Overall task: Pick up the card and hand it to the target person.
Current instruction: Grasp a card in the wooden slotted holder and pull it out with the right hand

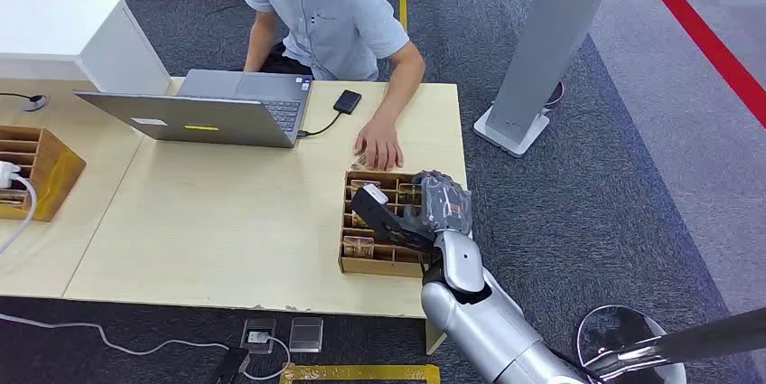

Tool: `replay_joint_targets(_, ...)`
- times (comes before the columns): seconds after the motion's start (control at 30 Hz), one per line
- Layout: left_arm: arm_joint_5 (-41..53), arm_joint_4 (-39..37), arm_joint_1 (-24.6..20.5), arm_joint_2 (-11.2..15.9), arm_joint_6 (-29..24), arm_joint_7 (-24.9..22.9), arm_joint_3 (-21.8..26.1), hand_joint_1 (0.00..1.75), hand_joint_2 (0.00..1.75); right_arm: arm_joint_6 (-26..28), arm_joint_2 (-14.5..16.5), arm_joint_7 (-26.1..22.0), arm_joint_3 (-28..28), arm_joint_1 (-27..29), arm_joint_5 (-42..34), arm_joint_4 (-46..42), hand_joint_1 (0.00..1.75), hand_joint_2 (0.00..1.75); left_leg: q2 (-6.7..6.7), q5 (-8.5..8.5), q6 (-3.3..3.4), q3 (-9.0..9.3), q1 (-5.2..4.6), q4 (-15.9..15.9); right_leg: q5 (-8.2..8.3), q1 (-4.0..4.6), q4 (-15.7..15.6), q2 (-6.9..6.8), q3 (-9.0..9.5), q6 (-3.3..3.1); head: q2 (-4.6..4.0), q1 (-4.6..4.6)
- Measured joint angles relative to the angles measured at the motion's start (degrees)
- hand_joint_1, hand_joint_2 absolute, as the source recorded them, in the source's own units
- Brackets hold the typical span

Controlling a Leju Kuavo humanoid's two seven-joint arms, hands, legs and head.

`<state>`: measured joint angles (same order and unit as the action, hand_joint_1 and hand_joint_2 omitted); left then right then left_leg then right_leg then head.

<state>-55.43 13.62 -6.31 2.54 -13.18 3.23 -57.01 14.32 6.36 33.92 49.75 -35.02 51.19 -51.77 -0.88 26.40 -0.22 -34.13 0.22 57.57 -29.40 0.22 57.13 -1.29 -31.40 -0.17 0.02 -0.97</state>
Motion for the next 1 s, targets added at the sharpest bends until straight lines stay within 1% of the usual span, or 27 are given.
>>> replay_joint_targets(0.3, 0.00, 0.01, 0.01, 0.00, 0.16, 0.03, -0.01, 0.00, 1.75, -0.23, 0.07, 0.01, 0.00, -0.18, -0.04, 0.36, 0.89, 1.75, 0.00, 0.00, 0.01, 0.00, 0.00, 0.00, 0.00, 0.00, 0.00, 0.00, 0.00, 0.00, 0.00, -0.01)
replay_joint_targets(0.43, 0.03, 0.00, -0.01, 0.00, 0.33, 0.07, -0.01, 0.00, 1.75, -0.55, 0.07, 0.10, -0.01, 0.01, -0.16, 0.50, 1.16, 1.75, 0.00, 0.00, 0.01, -0.01, 0.00, 0.00, 0.00, 0.00, 0.00, 0.00, -0.01, 0.00, 0.01, 0.00)
replay_joint_targets(0.5, 0.07, 0.01, -0.02, 0.00, 0.33, 0.07, -0.01, 0.00, 1.75, -0.57, 0.06, 0.17, -0.02, 0.00, -0.17, 0.51, 1.23, 1.75, 0.00, 0.00, 0.01, -0.01, 0.00, 0.00, 0.00, 0.00, 0.00, 0.00, -0.02, 0.00, 0.00, -0.01)
replay_joint_targets(0.57, 0.10, 0.02, -0.02, 0.00, 0.33, 0.07, -0.01, 0.00, 1.75, -0.57, 0.05, 0.20, -0.03, 0.00, -0.19, 0.51, 1.26, 1.75, 0.00, 0.00, 0.01, -0.01, 0.00, 0.00, 0.00, 0.00, 0.00, 0.00, -0.02, 0.00, 0.00, -0.01)
replay_joint_targets(0.83, 0.15, 0.00, -0.02, 0.00, 0.33, 0.07, -0.01, 0.00, 1.75, -0.57, 0.02, 0.20, -0.06, -0.04, -0.20, 0.51, 1.27, 1.75, 0.00, 0.00, 0.01, 0.00, 0.00, 0.00, 0.00, 0.00, 0.00, 0.00, -0.02, 0.00, 0.00, -0.01)
replay_joint_targets(1.0, 0.21, 0.00, -0.02, 0.00, 0.32, 0.07, 0.00, 0.00, 1.75, -0.57, 0.02, 0.13, -0.08, -0.10, -0.20, 0.51, 1.36, 1.75, 0.00, 0.00, 0.01, 0.00, 0.00, 0.00, 0.00, 0.00, 0.00, 0.00, -0.01, 0.00, 0.00, -0.01)
